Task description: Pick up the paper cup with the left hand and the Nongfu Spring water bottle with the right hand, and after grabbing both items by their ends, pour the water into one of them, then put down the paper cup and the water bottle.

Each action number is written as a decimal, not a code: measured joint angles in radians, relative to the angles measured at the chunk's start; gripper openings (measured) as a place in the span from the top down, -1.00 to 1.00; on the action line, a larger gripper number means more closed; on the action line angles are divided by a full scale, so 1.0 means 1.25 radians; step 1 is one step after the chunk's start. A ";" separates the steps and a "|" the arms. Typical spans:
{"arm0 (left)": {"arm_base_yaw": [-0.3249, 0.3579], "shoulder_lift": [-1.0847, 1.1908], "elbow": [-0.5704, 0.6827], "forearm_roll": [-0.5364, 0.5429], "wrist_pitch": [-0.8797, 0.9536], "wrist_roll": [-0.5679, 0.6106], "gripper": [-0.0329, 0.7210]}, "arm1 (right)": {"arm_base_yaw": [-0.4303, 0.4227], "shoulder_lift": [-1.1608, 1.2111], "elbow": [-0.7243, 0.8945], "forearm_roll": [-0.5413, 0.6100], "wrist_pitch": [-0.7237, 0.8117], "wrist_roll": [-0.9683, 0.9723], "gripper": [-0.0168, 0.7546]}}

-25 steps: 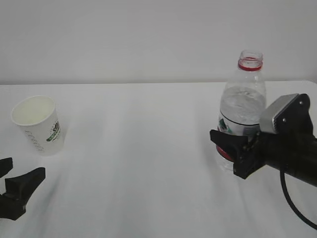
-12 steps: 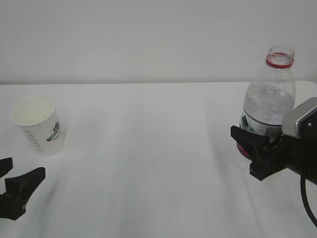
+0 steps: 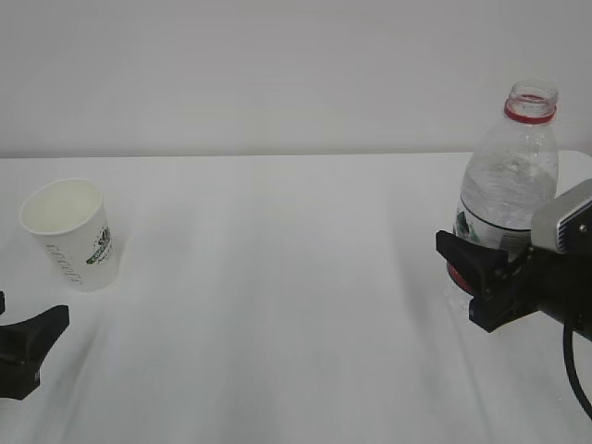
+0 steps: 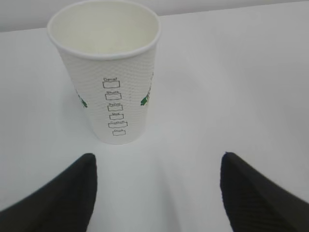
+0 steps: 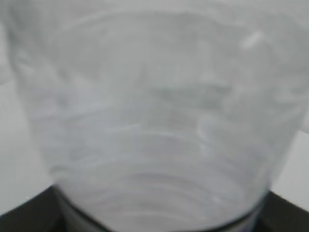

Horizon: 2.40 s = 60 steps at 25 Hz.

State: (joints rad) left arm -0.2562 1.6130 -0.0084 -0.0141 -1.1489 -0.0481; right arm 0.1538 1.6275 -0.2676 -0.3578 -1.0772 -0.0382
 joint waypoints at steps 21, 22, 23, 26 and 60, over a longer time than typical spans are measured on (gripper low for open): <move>0.344 0.087 -0.169 0.368 0.000 -0.103 -0.62 | 0.000 0.000 0.000 -0.007 0.000 0.002 -0.27; 0.350 0.099 -0.175 0.396 0.000 -0.114 -0.62 | 0.000 0.002 0.000 -0.008 0.000 -0.002 -0.27; 0.353 0.111 -0.179 0.423 0.010 -0.119 -0.62 | 0.000 0.006 0.000 -0.008 0.000 -0.007 -0.27; 0.355 0.145 -0.186 0.485 0.042 -0.127 -0.62 | 0.000 0.021 0.000 -0.008 0.000 -0.018 -0.27; 0.355 0.340 -0.217 0.473 -0.003 -0.025 -0.75 | 0.000 0.040 0.000 -0.034 0.000 -0.021 -0.27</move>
State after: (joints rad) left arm 0.1871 2.0379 -0.2801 0.5774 -1.1525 -0.0799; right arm 0.1538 1.6780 -0.2676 -0.4006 -1.0772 -0.0640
